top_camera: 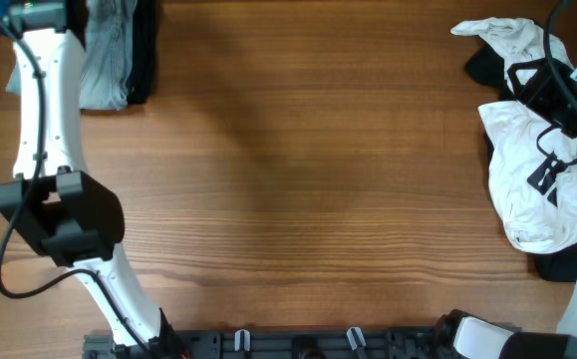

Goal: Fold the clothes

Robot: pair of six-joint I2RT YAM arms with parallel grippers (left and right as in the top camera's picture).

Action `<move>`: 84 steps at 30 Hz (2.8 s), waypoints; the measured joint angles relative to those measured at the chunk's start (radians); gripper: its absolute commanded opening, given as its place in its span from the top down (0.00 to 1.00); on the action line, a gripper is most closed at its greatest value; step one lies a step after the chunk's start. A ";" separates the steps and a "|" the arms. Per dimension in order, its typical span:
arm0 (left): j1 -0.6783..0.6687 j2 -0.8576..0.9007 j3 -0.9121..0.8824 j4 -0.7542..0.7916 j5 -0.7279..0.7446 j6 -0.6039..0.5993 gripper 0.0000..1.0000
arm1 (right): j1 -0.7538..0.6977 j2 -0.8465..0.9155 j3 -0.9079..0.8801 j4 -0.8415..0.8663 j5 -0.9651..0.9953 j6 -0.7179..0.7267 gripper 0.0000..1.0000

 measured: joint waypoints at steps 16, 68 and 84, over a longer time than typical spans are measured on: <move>0.103 0.274 0.000 0.031 0.036 -0.171 0.96 | 0.000 0.134 -0.001 0.002 0.004 0.002 0.57; -0.034 -0.070 0.024 -0.385 0.664 -0.604 0.00 | 0.393 -0.159 0.079 -0.011 0.290 0.131 0.00; -0.034 -0.070 0.024 -0.388 0.667 -0.604 0.00 | 0.392 -1.291 -1.311 0.851 0.366 0.004 0.00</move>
